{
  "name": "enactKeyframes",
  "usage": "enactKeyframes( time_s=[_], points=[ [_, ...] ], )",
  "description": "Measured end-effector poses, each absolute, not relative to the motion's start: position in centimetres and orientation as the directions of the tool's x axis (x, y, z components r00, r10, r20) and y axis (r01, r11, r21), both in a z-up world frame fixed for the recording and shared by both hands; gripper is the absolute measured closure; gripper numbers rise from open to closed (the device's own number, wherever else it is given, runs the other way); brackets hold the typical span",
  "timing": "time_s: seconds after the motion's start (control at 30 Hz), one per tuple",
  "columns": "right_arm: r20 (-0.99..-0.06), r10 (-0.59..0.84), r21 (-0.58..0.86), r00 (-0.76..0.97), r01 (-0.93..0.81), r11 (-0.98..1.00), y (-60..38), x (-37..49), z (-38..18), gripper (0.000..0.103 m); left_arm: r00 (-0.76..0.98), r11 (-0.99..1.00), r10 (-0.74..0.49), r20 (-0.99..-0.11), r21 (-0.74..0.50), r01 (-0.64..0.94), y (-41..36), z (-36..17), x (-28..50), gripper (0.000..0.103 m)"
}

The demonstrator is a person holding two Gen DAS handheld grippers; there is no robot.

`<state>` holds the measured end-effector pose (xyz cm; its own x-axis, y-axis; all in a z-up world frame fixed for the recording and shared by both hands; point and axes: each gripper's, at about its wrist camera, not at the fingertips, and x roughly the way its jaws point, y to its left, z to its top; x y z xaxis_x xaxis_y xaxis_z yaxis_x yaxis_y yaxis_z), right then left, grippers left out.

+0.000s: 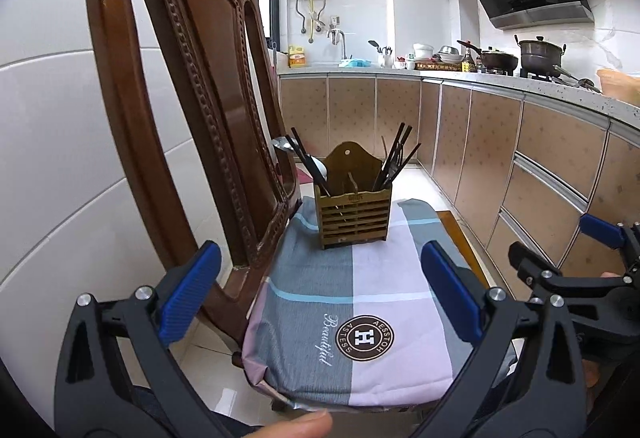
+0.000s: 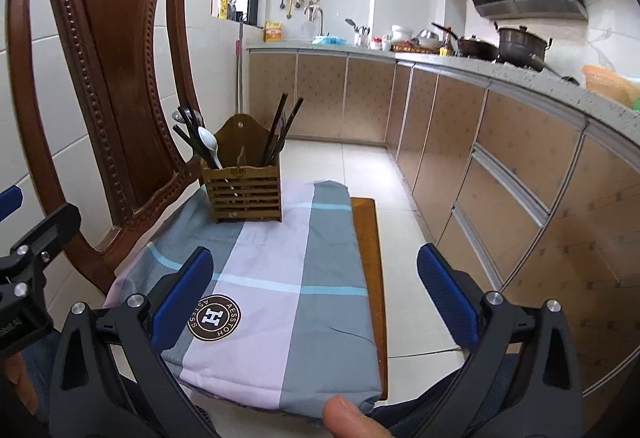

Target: Organize utensils

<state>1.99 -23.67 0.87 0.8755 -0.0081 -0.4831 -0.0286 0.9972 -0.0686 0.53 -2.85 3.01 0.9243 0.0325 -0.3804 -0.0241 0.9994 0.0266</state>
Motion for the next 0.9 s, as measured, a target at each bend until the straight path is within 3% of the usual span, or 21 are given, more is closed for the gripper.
enactKeyframes(
  time_s=[0.9],
  points=[
    [-0.436, -0.043, -0.102, 0.899, -0.002, 0.995, -22.6, 0.3, 2.4, 0.003, 0.929, 1.0, 0.017, -0.371, 0.027, -0.007, -2.8, 3.5, -0.3, 0.004]
  ],
)
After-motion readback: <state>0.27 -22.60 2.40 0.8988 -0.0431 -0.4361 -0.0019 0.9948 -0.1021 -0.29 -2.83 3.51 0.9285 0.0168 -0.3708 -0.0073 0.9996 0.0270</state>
